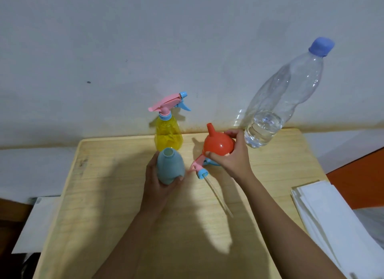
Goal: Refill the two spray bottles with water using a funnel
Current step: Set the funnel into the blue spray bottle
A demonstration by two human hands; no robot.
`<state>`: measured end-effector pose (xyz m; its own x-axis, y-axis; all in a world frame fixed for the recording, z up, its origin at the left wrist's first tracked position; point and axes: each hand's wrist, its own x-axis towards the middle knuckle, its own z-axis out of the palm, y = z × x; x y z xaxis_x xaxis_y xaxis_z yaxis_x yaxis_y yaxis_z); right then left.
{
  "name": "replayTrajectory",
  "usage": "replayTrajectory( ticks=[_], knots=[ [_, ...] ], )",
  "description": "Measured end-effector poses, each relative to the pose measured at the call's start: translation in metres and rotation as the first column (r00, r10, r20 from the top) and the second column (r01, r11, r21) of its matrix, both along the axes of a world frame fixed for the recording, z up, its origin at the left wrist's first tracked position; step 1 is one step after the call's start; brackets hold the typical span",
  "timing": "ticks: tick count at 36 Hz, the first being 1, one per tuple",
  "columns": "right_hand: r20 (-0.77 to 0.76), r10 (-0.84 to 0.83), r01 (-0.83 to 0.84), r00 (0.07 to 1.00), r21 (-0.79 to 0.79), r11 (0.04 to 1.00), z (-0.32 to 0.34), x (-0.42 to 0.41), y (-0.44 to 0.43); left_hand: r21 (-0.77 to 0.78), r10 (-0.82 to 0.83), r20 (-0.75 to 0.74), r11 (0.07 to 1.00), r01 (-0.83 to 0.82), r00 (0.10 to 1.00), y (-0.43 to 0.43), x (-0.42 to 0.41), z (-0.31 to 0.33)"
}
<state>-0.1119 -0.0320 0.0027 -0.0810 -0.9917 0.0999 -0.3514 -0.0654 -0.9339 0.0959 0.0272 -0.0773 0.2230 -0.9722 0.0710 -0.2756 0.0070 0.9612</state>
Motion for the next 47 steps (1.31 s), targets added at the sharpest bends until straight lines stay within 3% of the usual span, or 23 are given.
replayTrajectory(
  ticks=[6,16,19,23,29,39,47],
  knots=[
    [-0.002,0.138,-0.138,0.99,-0.028,0.99,0.019,0.009,0.012,-0.017,0.04,0.038,0.999,-0.039,0.998,0.001,-0.002,0.008],
    [-0.272,0.31,-0.351,0.911,-0.116,0.929,0.042,0.044,0.014,-0.042,0.037,0.098,0.999,-0.033,0.994,-0.005,0.001,0.005],
    [-0.429,0.312,-0.39,0.847,-0.104,0.915,0.05,0.051,0.014,-0.057,0.051,0.101,0.997,-0.046,0.994,-0.002,0.001,0.009],
    [-0.66,0.297,-0.446,0.691,-0.065,0.893,0.064,0.062,0.011,-0.011,0.038,0.11,0.999,-0.038,0.993,0.0,0.002,0.009],
    [-0.754,0.318,-0.488,0.574,-0.003,0.873,0.065,0.085,0.007,0.034,0.039,0.094,0.999,-0.042,0.995,0.001,0.002,0.008],
    [-0.682,0.277,-0.449,0.677,-0.084,0.89,0.055,0.092,0.016,0.04,0.073,0.105,0.996,-0.078,0.992,0.003,0.0,0.015],
    [-0.651,0.31,-0.46,0.693,-0.067,0.886,0.057,0.09,0.016,0.053,0.129,0.14,0.989,-0.138,0.982,0.007,-0.008,0.028]
  ],
)
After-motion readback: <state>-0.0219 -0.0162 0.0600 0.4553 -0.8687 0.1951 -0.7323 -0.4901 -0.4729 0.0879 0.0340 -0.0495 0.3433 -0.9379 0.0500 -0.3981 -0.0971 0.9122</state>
